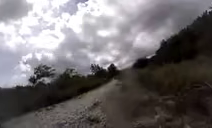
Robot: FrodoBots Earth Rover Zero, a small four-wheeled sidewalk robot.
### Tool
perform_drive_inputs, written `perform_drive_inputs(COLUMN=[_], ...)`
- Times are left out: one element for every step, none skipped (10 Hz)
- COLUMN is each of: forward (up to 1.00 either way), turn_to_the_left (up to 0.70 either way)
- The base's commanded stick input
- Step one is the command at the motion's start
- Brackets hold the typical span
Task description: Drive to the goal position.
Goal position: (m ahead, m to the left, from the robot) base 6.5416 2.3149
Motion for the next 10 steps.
perform_drive_inputs(forward=[0.55,0.55,0.55,0.55,0.55,0.59,0.61,0.61,0.62,0.63], turn_to_the_left=[0.14,0.14,0.14,0.14,0.14,0.15,0.15,0.09,0.02,0.01])
